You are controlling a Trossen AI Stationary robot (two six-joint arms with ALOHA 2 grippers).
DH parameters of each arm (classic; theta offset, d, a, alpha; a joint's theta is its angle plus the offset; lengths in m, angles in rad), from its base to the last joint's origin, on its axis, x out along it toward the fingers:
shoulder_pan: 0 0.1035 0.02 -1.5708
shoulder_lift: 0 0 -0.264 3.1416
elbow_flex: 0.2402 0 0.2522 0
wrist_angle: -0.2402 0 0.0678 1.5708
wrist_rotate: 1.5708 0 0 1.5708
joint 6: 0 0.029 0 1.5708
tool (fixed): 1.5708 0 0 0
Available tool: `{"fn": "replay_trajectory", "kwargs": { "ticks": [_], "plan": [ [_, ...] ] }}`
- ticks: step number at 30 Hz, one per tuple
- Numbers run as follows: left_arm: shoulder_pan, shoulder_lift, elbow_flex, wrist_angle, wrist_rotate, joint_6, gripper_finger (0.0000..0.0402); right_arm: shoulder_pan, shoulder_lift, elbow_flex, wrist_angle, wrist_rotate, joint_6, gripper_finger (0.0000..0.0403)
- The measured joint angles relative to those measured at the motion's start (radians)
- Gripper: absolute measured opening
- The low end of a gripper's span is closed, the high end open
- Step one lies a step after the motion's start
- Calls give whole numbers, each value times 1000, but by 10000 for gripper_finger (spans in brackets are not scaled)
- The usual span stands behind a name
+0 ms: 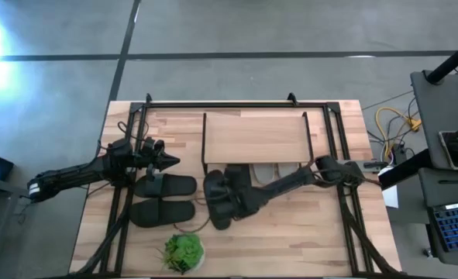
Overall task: Pick and place slides into the shelf
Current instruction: Put the black slipper under the shelf
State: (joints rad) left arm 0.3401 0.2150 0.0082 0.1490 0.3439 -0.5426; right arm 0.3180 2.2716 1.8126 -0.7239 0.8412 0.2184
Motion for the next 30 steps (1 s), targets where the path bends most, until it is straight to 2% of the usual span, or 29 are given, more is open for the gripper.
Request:
{"fn": "replay_trajectory", "kwargs": {
  "ticks": [8,14,20,25,30],
  "plan": [
    [0,0,0,0,0,0,2,1,-3,0,-96,-3,134,9],
    [0,0,0,0,0,0,2,76,-48,0,-112,-24,89,21],
    [0,0,0,0,0,0,2,135,-87,0,-93,-168,61,69],
    [0,0,0,0,0,0,2,147,-83,-2,-28,-173,51,120],
    [0,0,0,0,0,0,2,128,-62,-5,67,-164,-75,157]
  ]
}}
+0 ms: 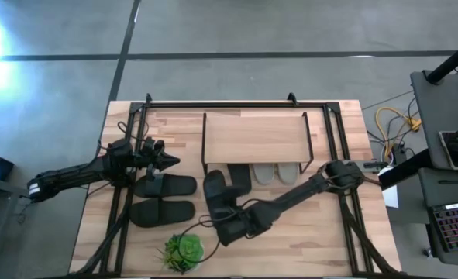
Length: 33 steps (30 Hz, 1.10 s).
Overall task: Pick and place slides into the shelf
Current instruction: Put the black slipper under the shelf
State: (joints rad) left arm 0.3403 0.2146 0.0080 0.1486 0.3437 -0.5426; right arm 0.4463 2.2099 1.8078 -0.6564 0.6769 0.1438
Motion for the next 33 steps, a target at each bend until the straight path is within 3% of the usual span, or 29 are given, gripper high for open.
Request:
{"fn": "replay_trajectory", "kwargs": {
  "ticks": [10,15,26,33],
  "plan": [
    [0,1,0,0,0,0,2,-38,50,-6,33,12,-103,167],
    [0,1,0,0,0,0,2,-50,50,-6,45,100,-104,158],
    [0,0,0,0,0,0,2,-77,51,-32,42,-3,-146,156],
    [0,1,0,0,0,0,2,-112,51,-45,47,1,-128,150]
  ]
}}
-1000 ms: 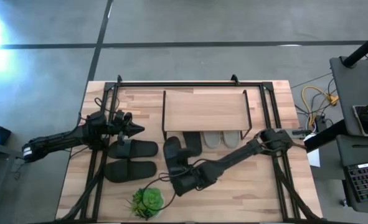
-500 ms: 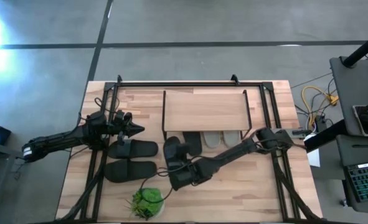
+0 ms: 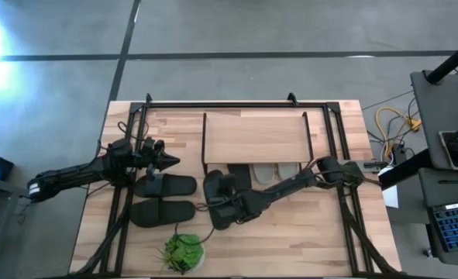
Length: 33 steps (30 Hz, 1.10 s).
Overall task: Pick and place slides into the shelf
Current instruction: Put the black slipper under the shelf
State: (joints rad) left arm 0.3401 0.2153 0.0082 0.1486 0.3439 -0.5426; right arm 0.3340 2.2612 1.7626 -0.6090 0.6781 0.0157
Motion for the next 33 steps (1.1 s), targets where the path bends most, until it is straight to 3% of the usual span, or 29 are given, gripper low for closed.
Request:
{"fn": "replay_trajectory", "kwargs": {
  "ticks": [14,22,33],
  "plan": [
    [0,0,0,0,0,0,2,-54,0,-5,-4,-53,14,112],
    [0,0,0,0,0,0,2,-59,-1,-11,-96,65,105,19],
    [0,0,0,0,0,0,2,-91,0,-14,-165,137,120,14]
  ]
}}
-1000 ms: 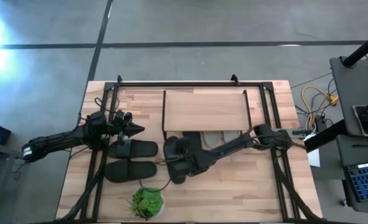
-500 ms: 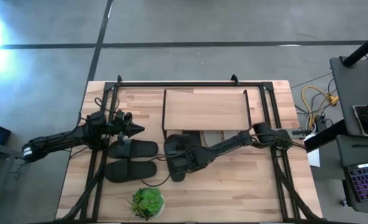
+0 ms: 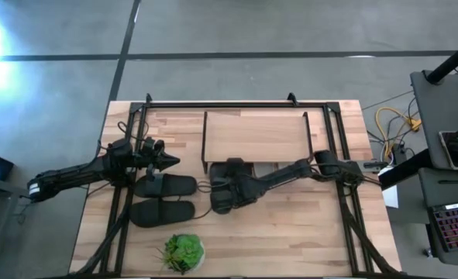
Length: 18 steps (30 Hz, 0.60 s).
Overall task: Pick and place slides into the shelf
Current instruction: Put the black slipper under the shelf
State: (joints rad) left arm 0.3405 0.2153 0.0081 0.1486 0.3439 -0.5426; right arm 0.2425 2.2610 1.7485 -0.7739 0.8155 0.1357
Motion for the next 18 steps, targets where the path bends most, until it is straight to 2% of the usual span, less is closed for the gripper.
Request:
{"fn": "replay_trajectory", "kwargs": {
  "ticks": [13,18],
  "plan": [
    [0,0,0,0,0,0,2,-28,1,0,10,103,57,13],
    [0,0,0,0,0,0,2,-31,1,0,50,96,50,14]
  ]
}}
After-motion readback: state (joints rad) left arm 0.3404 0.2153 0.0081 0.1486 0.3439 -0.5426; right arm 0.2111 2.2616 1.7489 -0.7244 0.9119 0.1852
